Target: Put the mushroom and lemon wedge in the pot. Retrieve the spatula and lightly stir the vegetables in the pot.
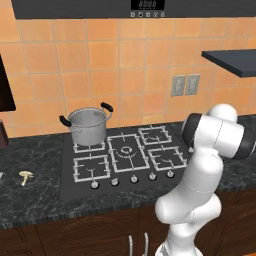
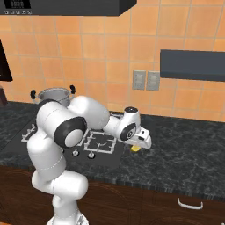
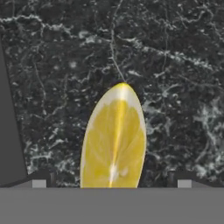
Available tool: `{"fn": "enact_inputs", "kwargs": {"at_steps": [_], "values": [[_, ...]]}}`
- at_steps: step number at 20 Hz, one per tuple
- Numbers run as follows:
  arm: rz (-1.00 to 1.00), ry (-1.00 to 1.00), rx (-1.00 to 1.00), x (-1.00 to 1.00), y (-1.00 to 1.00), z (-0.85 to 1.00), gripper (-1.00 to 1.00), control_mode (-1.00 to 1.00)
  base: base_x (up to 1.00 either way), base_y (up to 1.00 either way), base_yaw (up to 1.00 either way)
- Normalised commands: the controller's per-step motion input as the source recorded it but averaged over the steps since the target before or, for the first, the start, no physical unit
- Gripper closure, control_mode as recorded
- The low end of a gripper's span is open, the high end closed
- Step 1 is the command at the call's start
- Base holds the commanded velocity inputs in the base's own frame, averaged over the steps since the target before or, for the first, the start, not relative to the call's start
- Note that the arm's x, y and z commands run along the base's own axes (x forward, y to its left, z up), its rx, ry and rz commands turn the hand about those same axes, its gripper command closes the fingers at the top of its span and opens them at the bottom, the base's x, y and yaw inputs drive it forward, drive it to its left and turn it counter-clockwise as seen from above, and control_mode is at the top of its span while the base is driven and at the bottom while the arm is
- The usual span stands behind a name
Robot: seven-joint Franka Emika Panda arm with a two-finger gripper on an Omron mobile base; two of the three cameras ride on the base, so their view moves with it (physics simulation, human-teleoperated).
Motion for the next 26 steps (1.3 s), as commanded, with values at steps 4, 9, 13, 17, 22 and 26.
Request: {"fn": "enact_inputs", "kwargs": {"at_steps": [4, 9, 13, 17, 22, 26], "values": [[0.0, 0.0, 0.0, 0.1, 0.0, -0.31, -1.0, -1.0, 0.0, 0.0, 0.0], [0.0, 0.0, 0.0, 0.03, 0.06, -0.51, 1.0, -1.0, 0.0, 0.0, 0.0], [0.0, 0.0, 0.0, 0.01, 0.12, -0.56, 1.0, -1.0, 0.0, 0.0, 0.0], [0.0, 0.0, 0.0, -0.03, 0.26, -0.48, 1.0, -1.0, 0.0, 0.0, 0.0], [0.0, 0.0, 0.0, -0.17, 0.25, 0.0, 1.0, -1.0, 0.0, 0.0, 0.0], [0.0, 0.0, 0.0, -0.46, 0.18, 0.26, 1.0, -1.0, 0.0, 0.0, 0.0]]}}
